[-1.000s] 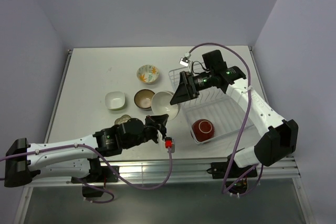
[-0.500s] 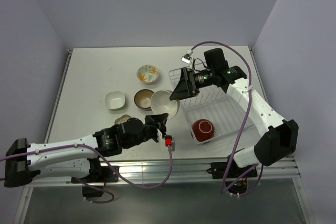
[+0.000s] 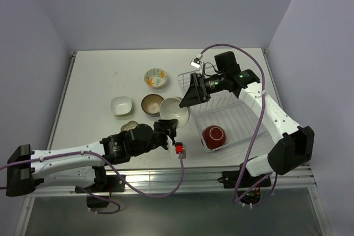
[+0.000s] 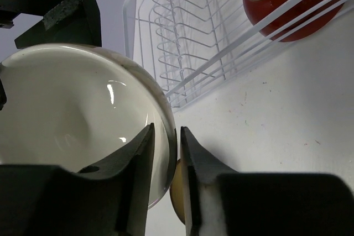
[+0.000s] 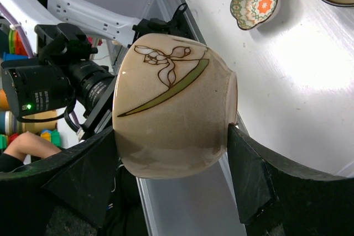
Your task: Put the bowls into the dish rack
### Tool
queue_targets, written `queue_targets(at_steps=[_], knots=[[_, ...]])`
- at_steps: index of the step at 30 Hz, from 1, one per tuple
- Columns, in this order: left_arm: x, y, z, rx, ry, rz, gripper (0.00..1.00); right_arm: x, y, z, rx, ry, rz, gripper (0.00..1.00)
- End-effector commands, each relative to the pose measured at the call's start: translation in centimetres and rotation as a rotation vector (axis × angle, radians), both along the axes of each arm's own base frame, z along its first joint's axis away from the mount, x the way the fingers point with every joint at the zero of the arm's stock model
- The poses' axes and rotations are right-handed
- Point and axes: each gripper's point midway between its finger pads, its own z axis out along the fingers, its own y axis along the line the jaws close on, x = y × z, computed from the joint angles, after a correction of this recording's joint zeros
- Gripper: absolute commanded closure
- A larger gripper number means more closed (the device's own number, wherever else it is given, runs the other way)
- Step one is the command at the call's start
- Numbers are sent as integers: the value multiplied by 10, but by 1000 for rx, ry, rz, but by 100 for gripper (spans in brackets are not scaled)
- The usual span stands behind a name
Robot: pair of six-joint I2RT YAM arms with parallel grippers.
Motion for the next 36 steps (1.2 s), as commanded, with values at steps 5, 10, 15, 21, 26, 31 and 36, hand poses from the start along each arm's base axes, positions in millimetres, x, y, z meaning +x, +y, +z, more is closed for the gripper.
queue_targets(at_steps=[5, 10, 15, 21, 26, 31, 36], knots=[[0, -1, 11, -18, 2, 4, 62, -5, -1, 35, 74, -132, 42, 100], [1, 1, 8, -12, 2, 10, 54, -1, -3, 31, 50, -149, 22, 100], [1, 2, 7, -10, -4, 10, 48, 4, -5, 28, 29, -175, 10, 100], [1, 3, 6, -11, -7, 13, 41, 15, -11, 23, -4, -206, -19, 100], [1, 3, 7, -15, -5, 15, 31, 30, -18, 18, -26, -214, -58, 100], [2, 2, 11, -23, -4, 17, 11, 53, -30, 14, -48, -222, -114, 100], [2, 1, 14, -38, 12, 27, 0, 79, -48, 6, -82, -244, -169, 100]])
